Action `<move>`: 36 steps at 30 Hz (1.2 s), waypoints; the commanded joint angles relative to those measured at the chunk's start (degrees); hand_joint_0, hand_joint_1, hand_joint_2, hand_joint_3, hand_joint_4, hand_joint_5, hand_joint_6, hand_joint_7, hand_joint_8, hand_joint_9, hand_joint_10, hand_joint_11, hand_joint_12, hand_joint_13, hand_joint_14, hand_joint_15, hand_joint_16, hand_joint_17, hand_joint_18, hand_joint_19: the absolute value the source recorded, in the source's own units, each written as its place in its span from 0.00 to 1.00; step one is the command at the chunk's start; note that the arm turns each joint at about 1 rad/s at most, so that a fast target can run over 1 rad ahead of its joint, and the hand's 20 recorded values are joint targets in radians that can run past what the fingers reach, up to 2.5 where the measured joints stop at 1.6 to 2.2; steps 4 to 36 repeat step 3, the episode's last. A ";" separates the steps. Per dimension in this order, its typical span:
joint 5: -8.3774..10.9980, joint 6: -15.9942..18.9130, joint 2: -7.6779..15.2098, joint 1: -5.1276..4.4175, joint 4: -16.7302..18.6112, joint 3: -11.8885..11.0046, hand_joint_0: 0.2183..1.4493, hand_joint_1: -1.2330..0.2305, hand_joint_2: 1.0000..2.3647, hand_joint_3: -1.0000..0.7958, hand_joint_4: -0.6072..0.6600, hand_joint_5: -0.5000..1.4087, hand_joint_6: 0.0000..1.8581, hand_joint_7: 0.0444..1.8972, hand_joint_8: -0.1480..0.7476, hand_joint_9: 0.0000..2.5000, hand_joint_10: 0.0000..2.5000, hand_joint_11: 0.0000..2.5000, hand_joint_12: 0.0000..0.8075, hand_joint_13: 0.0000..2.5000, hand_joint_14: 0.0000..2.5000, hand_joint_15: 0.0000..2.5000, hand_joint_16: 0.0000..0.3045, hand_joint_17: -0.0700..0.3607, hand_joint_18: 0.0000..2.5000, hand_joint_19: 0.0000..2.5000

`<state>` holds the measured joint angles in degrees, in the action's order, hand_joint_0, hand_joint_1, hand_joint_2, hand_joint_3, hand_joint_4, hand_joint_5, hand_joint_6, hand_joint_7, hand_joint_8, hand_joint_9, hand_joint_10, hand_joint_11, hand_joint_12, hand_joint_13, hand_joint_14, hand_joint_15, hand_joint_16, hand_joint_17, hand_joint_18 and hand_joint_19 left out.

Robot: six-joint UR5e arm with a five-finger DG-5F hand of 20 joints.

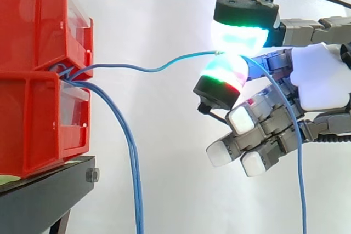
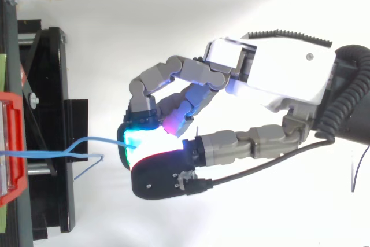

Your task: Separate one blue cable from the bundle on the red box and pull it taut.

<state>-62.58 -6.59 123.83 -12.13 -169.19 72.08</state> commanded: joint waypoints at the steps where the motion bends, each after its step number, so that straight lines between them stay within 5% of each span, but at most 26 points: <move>1: 0.00 0.00 0.01 0.00 0.00 -0.01 0.27 0.32 0.15 0.57 0.47 0.21 0.49 0.70 0.66 0.44 0.00 0.12 0.58 0.29 0.00 0.12 0.20 0.49 0.30 0.12; 36: 0.00 0.00 -0.08 0.00 0.00 -0.01 0.26 0.33 0.16 0.57 0.48 0.21 0.49 0.69 0.70 0.42 0.00 0.14 0.59 0.29 0.00 0.12 0.21 0.49 0.30 0.12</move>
